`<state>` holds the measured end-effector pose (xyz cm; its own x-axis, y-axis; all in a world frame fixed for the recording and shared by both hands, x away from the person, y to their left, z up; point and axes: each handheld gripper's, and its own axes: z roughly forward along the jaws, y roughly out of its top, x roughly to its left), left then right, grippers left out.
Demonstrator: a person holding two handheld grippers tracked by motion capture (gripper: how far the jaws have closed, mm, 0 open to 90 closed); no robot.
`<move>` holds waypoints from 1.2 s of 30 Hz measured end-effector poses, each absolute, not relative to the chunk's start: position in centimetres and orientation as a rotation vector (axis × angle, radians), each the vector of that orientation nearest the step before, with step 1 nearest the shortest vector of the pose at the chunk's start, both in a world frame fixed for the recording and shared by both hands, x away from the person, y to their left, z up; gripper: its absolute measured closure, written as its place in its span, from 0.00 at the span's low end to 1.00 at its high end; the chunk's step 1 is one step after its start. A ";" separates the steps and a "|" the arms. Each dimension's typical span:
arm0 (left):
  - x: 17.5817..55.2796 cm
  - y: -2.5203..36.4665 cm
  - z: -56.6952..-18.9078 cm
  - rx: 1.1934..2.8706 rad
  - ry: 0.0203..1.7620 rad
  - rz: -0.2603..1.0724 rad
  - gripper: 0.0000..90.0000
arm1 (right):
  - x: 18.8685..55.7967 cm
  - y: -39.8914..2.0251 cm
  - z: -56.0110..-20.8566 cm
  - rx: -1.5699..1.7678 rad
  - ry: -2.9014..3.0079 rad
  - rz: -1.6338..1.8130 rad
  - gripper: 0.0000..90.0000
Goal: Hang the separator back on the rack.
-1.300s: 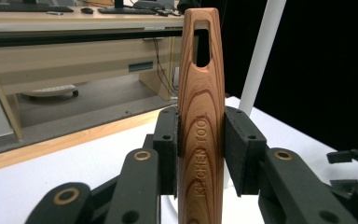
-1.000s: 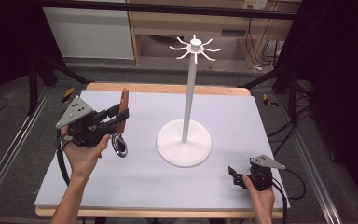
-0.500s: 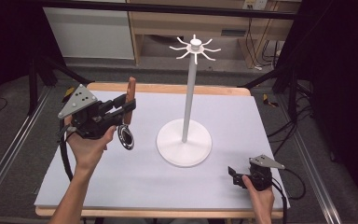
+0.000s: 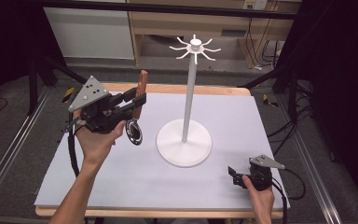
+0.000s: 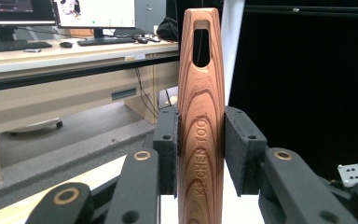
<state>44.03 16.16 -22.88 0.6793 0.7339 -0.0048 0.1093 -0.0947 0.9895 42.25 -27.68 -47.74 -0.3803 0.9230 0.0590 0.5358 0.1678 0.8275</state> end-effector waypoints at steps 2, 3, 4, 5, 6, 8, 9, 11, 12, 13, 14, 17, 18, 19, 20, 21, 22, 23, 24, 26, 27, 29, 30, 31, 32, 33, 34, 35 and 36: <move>44.0 16.0 -22.7 1.604 0.703 0.604 0.75 | 42.3 -27.7 -47.7 1.373 1.987 1.106 0.06; 44.0 15.6 -22.4 1.608 0.696 0.609 0.75 | 42.3 -27.7 -47.8 1.369 1.988 1.105 0.06; 44.0 15.5 -22.3 1.608 0.693 0.614 0.75 | 42.3 -27.7 -47.8 1.374 1.987 1.107 0.06; 44.0 15.3 -22.2 1.611 0.690 0.617 0.75 | 42.3 -27.7 -47.8 1.374 1.986 1.107 0.06; 44.0 15.3 -22.2 1.611 0.690 0.617 0.75 | 42.3 -27.7 -47.8 1.374 1.986 1.107 0.06; 43.9 14.9 -21.8 1.610 0.680 0.620 0.75 | 42.3 -27.6 -47.8 1.376 1.987 1.108 0.06; 43.9 14.7 -21.6 1.611 0.679 0.621 0.75 | 42.3 -27.6 -47.8 1.376 1.986 1.108 0.06; 43.9 14.4 -21.3 1.613 0.674 0.626 0.75 | 42.3 -27.6 -47.8 1.376 1.985 1.109 0.06; 44.0 14.3 -21.1 1.609 0.663 0.641 0.75 | 42.3 -27.7 -47.8 1.377 1.986 1.110 0.06; 44.0 14.2 -21.0 1.614 0.666 0.631 0.75 | 42.3 -27.7 -47.8 1.378 1.985 1.109 0.06; 44.0 14.1 -20.8 1.610 0.664 0.629 0.75 | 42.3 -27.7 -47.8 1.378 1.986 1.109 0.06; 44.0 13.7 -20.6 1.608 0.658 0.631 0.75 | 42.3 -27.7 -47.8 1.377 1.986 1.109 0.06; 44.0 13.6 -20.4 1.607 0.653 0.630 0.75 | 42.3 -27.7 -47.8 1.378 1.986 1.110 0.06; 44.0 13.5 -20.3 1.606 0.654 0.628 0.75 | 42.3 -27.7 -47.8 1.378 1.986 1.110 0.06; 44.0 13.3 -20.2 1.606 0.649 0.627 0.75 | 42.3 -27.7 -47.8 1.378 1.986 1.110 0.06; 44.0 13.1 -20.0 1.603 0.647 0.625 0.75 | 42.3 -27.7 -47.7 1.378 1.985 1.112 0.06; 44.1 13.0 -19.9 1.605 0.645 0.624 0.75 | 42.3 -27.7 -47.7 1.379 1.984 1.111 0.06; 44.1 12.8 -19.8 1.606 0.646 0.623 0.75 | 42.3 -27.7 -47.7 1.380 1.983 1.112 0.06; 44.1 12.8 -19.8 1.606 0.646 0.623 0.75 | 42.3 -27.7 -47.7 1.381 1.983 1.113 0.06; 44.3 12.5 -19.6 1.605 0.647 0.623 0.75 | 42.3 -27.7 -47.7 1.380 1.983 1.112 0.06; 44.3 12.5 -19.6 1.605 0.647 0.623 0.75 | 42.3 -27.7 -47.7 1.380 1.983 1.112 0.06; 44.5 12.4 -19.4 1.604 0.649 0.619 0.75 | 42.3 -27.7 -47.7 1.381 1.984 1.112 0.06; 44.6 12.3 -19.3 1.605 0.650 0.623 0.75 | 42.3 -27.7 -47.8 1.380 1.985 1.111 0.06; 44.7 12.2 -19.3 1.604 0.652 0.624 0.75 | 42.3 -27.7 -47.8 1.379 1.983 1.113 0.06; 44.8 12.2 -19.2 1.604 0.654 0.622 0.75 | 42.3 -27.7 -47.7 1.381 1.984 1.113 0.06; 44.9 12.1 -19.2 1.603 0.653 0.619 0.75 | 42.3 -27.7 -47.8 1.380 1.983 1.112 0.06; 44.9 12.1 -19.2 1.603 0.653 0.619 0.75 | 42.3 -27.7 -47.8 1.380 1.983 1.112 0.06; 45.0 12.0 -19.1 1.603 0.653 0.618 0.75 | 42.3 -27.7 -47.8 1.375 1.983 1.111 0.06; 45.1 12.0 -19.1 1.603 0.655 0.621 0.75 | 42.3 -27.7 -47.8 1.375 1.983 1.109 0.06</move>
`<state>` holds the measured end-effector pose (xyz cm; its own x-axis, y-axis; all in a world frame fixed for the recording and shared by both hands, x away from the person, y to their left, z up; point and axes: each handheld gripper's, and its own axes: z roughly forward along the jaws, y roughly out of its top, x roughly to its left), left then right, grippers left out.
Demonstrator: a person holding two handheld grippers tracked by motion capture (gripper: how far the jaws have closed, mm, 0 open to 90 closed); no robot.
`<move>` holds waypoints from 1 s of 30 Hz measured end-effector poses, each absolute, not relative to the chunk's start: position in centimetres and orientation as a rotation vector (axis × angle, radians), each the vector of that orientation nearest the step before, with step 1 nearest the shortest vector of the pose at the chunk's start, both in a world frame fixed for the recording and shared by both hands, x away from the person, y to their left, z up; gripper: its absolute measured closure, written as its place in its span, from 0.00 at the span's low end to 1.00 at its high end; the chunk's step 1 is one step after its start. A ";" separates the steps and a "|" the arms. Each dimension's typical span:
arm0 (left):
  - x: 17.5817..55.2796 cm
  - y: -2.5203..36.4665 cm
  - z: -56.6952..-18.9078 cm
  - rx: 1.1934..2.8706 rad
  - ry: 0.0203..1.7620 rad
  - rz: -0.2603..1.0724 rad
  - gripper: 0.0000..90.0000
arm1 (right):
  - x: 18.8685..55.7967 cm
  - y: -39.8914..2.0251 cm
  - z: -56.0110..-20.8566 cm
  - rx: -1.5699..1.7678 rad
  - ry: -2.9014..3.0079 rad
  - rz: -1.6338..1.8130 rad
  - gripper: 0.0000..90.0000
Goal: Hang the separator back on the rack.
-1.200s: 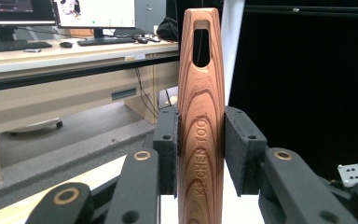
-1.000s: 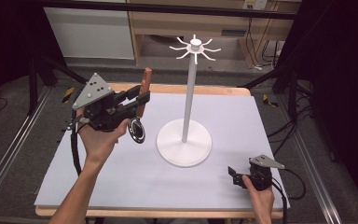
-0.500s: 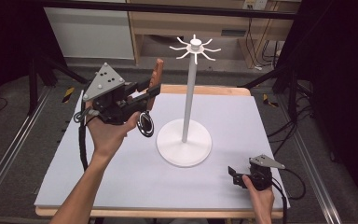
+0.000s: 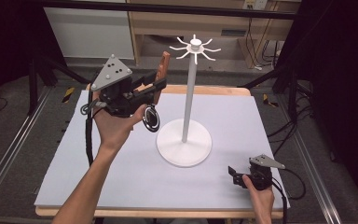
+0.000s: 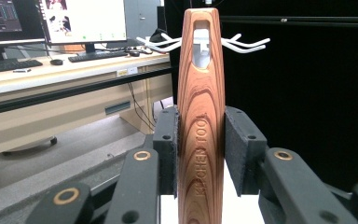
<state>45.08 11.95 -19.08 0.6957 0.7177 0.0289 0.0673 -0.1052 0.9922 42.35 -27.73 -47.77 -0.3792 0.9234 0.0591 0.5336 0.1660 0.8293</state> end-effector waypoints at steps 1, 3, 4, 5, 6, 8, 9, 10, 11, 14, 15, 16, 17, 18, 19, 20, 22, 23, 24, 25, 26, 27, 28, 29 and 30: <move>45.1 12.0 -19.1 1.603 0.655 0.621 0.75 | 42.3 -27.7 -47.8 1.375 1.983 1.109 0.06; 45.3 11.9 -19.0 1.601 0.662 0.616 0.75 | 42.4 -27.8 -47.8 1.374 1.982 1.109 0.06; 45.3 11.8 -19.0 1.601 0.664 0.615 0.75 | 42.4 -27.8 -47.8 1.375 1.982 1.109 0.06; 45.3 11.8 -19.0 1.601 0.664 0.615 0.75 | 42.4 -27.8 -47.8 1.375 1.982 1.109 0.06; 45.4 11.8 -19.0 1.603 0.664 0.619 0.75 | 42.4 -27.8 -47.8 1.375 1.982 1.111 0.06; 45.6 11.7 -18.9 1.606 0.667 0.618 0.75 | 42.4 -27.8 -47.8 1.376 1.982 1.109 0.06; 45.6 11.7 -18.9 1.606 0.667 0.618 0.75 | 42.4 -27.8 -47.8 1.374 1.982 1.109 0.06; 45.7 11.6 -18.9 1.613 0.665 0.619 0.75 | 42.4 -27.8 -47.8 1.376 1.982 1.111 0.06; 45.7 11.6 -18.9 1.613 0.665 0.619 0.75 | 42.3 -27.8 -47.7 1.380 1.982 1.111 0.06; 46.0 11.4 -18.9 1.614 0.662 0.609 0.75 | 42.4 -27.8 -47.8 1.376 1.983 1.110 0.06; 46.0 11.4 -18.8 1.615 0.663 0.609 0.75 | 42.4 -27.8 -47.8 1.377 1.982 1.111 0.06; 46.1 11.1 -18.9 1.617 0.661 0.607 0.75 | 42.4 -27.8 -47.8 1.376 1.982 1.110 0.06; 46.1 11.0 -18.8 1.620 0.659 0.608 0.75 | 42.4 -27.8 -47.8 1.375 1.983 1.110 0.06; 46.1 10.9 -18.9 1.620 0.660 0.610 0.75 | 42.4 -27.8 -47.8 1.375 1.983 1.109 0.06; 46.1 10.8 -18.9 1.623 0.660 0.610 0.75 | 42.4 -27.8 -47.7 1.381 1.982 1.112 0.06; 46.2 10.8 -18.9 1.622 0.660 0.609 0.75 | 42.3 -27.8 -47.7 1.381 1.982 1.112 0.06; 46.2 10.6 -18.9 1.623 0.660 0.607 0.75 | 42.3 -27.8 -47.7 1.381 1.981 1.113 0.06; 46.2 10.6 -18.9 1.623 0.660 0.607 0.75 | 42.3 -27.8 -47.7 1.381 1.981 1.113 0.06; 46.3 10.5 -18.9 1.624 0.662 0.604 0.75 | 42.3 -27.8 -47.7 1.383 1.981 1.116 0.06; 46.3 10.5 -18.9 1.624 0.662 0.604 0.75 | 42.3 -27.8 -47.7 1.383 1.981 1.116 0.06; 46.4 10.4 -18.9 1.626 0.660 0.603 0.75 | 42.3 -27.8 -47.7 1.384 1.982 1.115 0.06; 46.4 10.4 -18.9 1.626 0.660 0.603 0.75 | 42.3 -27.8 -47.7 1.384 1.982 1.115 0.06; 46.4 10.3 -18.9 1.626 0.661 0.603 0.75 | 42.3 -27.8 -47.7 1.383 1.982 1.114 0.06; 46.5 10.2 -18.9 1.626 0.660 0.603 0.75 | 42.4 -27.8 -47.7 1.382 1.982 1.114 0.06; 46.5 10.2 -18.9 1.625 0.661 0.603 0.75 | 42.4 -27.8 -47.7 1.378 1.983 1.115 0.06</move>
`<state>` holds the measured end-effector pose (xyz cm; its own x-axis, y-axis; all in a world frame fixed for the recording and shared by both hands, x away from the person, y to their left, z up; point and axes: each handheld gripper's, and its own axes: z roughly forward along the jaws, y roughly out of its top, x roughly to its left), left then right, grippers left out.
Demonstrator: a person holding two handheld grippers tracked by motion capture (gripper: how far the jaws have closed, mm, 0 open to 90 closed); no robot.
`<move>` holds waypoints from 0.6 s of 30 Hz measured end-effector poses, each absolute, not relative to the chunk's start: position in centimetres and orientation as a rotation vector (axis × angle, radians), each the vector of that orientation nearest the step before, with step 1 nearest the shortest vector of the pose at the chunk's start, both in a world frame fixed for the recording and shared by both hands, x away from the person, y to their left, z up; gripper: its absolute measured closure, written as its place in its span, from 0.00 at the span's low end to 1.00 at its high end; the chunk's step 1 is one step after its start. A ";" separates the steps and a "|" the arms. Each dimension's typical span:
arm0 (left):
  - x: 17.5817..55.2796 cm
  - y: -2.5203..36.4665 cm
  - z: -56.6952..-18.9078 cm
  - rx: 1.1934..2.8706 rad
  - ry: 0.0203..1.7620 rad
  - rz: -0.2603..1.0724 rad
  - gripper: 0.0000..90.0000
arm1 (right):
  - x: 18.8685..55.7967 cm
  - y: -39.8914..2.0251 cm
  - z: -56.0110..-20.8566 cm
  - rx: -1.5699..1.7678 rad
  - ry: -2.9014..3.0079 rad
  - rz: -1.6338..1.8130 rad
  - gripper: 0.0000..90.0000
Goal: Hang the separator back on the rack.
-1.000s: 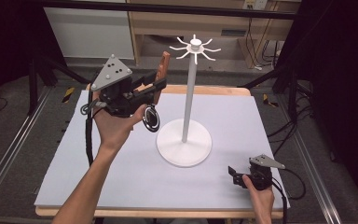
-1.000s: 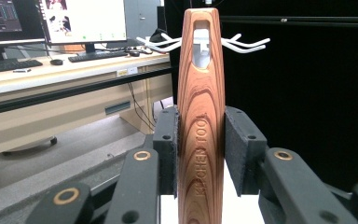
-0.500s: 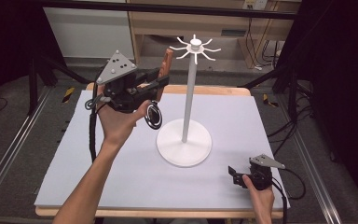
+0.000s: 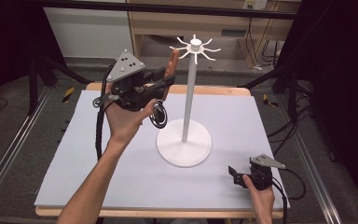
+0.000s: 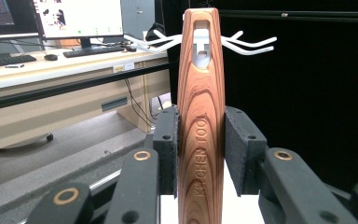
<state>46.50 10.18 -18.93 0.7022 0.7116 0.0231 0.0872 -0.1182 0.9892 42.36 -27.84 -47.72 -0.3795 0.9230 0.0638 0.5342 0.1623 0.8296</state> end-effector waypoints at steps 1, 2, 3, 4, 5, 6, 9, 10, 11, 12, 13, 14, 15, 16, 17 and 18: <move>46.6 10.1 -18.9 1.627 0.662 0.603 0.75 | 42.4 -27.8 -47.7 1.378 1.983 1.115 0.06; 46.6 10.0 -19.0 1.628 0.665 0.604 0.75 | 42.3 -27.8 -47.7 1.382 1.982 1.116 0.06; 46.6 10.0 -19.0 1.628 0.665 0.604 0.75 | 42.3 -27.8 -47.7 1.382 1.982 1.116 0.06; 46.7 10.0 -19.0 1.630 0.664 0.603 0.75 | 42.3 -27.8 -47.7 1.382 1.982 1.117 0.06; 46.7 9.9 -19.0 1.629 0.666 0.603 0.75 | 42.3 -27.8 -47.7 1.381 1.982 1.117 0.06; 46.7 9.9 -19.0 1.629 0.666 0.603 0.75 | 42.3 -27.8 -47.7 1.381 1.982 1.117 0.06; 46.9 9.7 -19.1 1.629 0.665 0.597 0.75 | 42.3 -27.8 -47.7 1.380 1.982 1.118 0.06; 46.9 9.6 -19.2 1.630 0.665 0.594 0.75 | 42.3 -27.9 -47.7 1.381 1.982 1.117 0.06; 47.0 9.5 -19.2 1.630 0.666 0.594 0.75 | 42.3 -27.9 -47.7 1.381 1.982 1.117 0.06; 47.1 9.4 -19.3 1.633 0.667 0.593 0.75 | 42.3 -27.8 -47.7 1.381 1.982 1.118 0.06; 47.1 9.4 -19.3 1.633 0.667 0.593 0.75 | 42.3 -27.8 -47.7 1.380 1.983 1.117 0.06; 47.2 9.2 -19.4 1.634 0.669 0.591 0.75 | 42.3 -27.8 -47.7 1.381 1.982 1.117 0.06; 47.2 9.2 -19.4 1.634 0.669 0.591 0.75 | 42.3 -27.8 -47.7 1.381 1.982 1.117 0.06; 47.2 9.2 -19.5 1.636 0.669 0.590 0.75 | 42.4 -27.8 -47.7 1.381 1.983 1.117 0.06; 47.3 9.1 -19.6 1.638 0.669 0.591 0.75 | 42.4 -27.9 -47.7 1.379 1.983 1.117 0.06; 47.3 9.0 -19.6 1.639 0.671 0.590 0.75 | 42.4 -27.9 -47.7 1.376 1.982 1.113 0.06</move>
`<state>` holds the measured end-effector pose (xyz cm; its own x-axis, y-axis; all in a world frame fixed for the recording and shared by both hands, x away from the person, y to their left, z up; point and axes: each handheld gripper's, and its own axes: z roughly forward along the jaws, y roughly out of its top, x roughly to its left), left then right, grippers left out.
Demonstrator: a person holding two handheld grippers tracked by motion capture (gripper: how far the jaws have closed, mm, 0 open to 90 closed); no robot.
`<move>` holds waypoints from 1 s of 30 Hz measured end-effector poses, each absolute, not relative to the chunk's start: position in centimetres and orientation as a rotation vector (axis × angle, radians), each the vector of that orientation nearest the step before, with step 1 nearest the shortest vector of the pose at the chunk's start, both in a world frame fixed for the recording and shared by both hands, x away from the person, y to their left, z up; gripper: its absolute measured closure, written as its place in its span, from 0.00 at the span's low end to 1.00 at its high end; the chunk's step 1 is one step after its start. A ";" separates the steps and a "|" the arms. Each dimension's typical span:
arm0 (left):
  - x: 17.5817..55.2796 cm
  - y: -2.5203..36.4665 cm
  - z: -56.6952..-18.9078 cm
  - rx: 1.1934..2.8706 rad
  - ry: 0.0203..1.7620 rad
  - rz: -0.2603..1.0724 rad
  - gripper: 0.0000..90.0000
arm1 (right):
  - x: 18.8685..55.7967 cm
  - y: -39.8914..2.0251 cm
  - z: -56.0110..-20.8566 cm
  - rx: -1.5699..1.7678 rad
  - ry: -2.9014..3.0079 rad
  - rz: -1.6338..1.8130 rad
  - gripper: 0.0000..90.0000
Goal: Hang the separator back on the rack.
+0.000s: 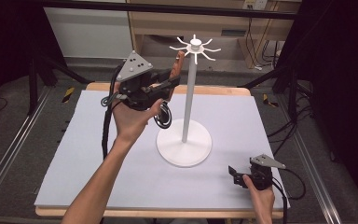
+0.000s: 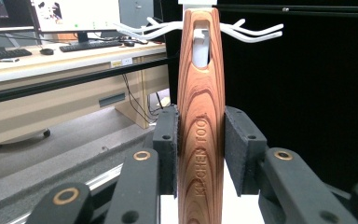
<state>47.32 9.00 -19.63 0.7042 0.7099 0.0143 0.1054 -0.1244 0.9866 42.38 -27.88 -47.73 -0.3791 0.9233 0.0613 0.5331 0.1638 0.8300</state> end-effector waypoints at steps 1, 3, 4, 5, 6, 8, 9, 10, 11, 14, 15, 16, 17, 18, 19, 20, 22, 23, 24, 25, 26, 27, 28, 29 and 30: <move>47.3 9.0 -19.7 1.641 0.670 0.592 0.75 | 42.4 -27.9 -47.7 1.379 1.982 1.112 0.06; 47.4 8.9 -19.8 1.642 0.671 0.591 0.75 | 42.4 -27.9 -47.7 1.379 1.982 1.112 0.06; 47.4 8.9 -19.8 1.642 0.671 0.591 0.75 | 42.4 -27.9 -47.7 1.379 1.982 1.112 0.06; 47.4 8.9 -19.8 1.641 0.673 0.590 0.75 | 42.4 -27.9 -47.7 1.379 1.982 1.113 0.06; 47.5 8.8 -19.9 1.640 0.675 0.589 0.75 | 42.4 -27.9 -47.7 1.379 1.982 1.113 0.06; 47.6 8.8 -20.1 1.639 0.675 0.587 0.75 | 42.4 -27.9 -47.8 1.376 1.984 1.111 0.06; 47.6 8.8 -20.1 1.639 0.675 0.587 0.75 | 42.4 -27.9 -47.8 1.376 1.984 1.111 0.06; 47.6 8.9 -20.1 1.637 0.675 0.585 0.75 | 42.4 -27.9 -47.8 1.376 1.984 1.112 0.06; 47.6 8.9 -20.2 1.636 0.675 0.585 0.75 | 42.4 -27.8 -47.8 1.379 1.983 1.112 0.06; 47.7 8.9 -20.2 1.635 0.675 0.587 0.74 | 42.4 -27.8 -47.8 1.377 1.986 1.113 0.06; 47.7 8.9 -20.3 1.635 0.675 0.589 0.74 | 42.4 -27.8 -47.8 1.377 1.987 1.114 0.06; 47.7 8.9 -20.4 1.636 0.676 0.590 0.74 | 42.4 -27.8 -47.8 1.380 1.986 1.114 0.06; 47.7 8.9 -20.4 1.636 0.676 0.590 0.74 | 42.4 -27.8 -47.8 1.380 1.986 1.114 0.06; 47.8 8.8 -20.5 1.639 0.674 0.592 0.74 | 42.4 -27.8 -47.8 1.378 1.987 1.113 0.06; 47.8 8.8 -20.5 1.639 0.674 0.592 0.74 | 42.4 -27.8 -47.8 1.378 1.987 1.113 0.06; 47.8 8.6 -20.5 1.640 0.673 0.602 0.74 | 42.4 -27.8 -47.8 1.380 1.987 1.113 0.06; 47.8 8.5 -20.6 1.634 0.672 0.607 0.74 | 42.4 -27.7 -47.8 1.381 1.986 1.110 0.06; 47.8 8.5 -20.6 1.638 0.670 0.609 0.74 | 42.4 -27.7 -47.8 1.381 1.986 1.110 0.06; 47.9 8.4 -20.7 1.637 0.669 0.615 0.74 | 42.4 -27.7 -47.8 1.380 1.986 1.112 0.06; 47.9 8.4 -20.7 1.636 0.669 0.618 0.74 | 42.4 -27.7 -47.8 1.380 1.988 1.110 0.06; 48.0 8.4 -20.7 1.635 0.669 0.619 0.74 | 42.4 -27.7 -47.8 1.383 1.989 1.114 0.06; 48.0 8.4 -20.7 1.634 0.670 0.615 0.74 | 42.4 -27.7 -47.8 1.381 1.990 1.114 0.06; 48.1 8.3 -20.8 1.632 0.671 0.610 0.74 | 42.4 -27.7 -47.8 1.382 1.990 1.114 0.06; 48.1 8.3 -20.8 1.632 0.671 0.610 0.74 | 42.4 -27.7 -47.8 1.380 1.990 1.114 0.06; 48.2 8.3 -20.8 1.630 0.671 0.605 0.74 | 42.4 -27.7 -47.8 1.377 1.989 1.111 0.06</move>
<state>48.17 8.30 -20.80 0.6974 0.7164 0.0209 0.0950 -0.1213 0.9881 42.42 -27.73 -47.81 -0.3822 0.9220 0.0625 0.5367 0.1664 0.8272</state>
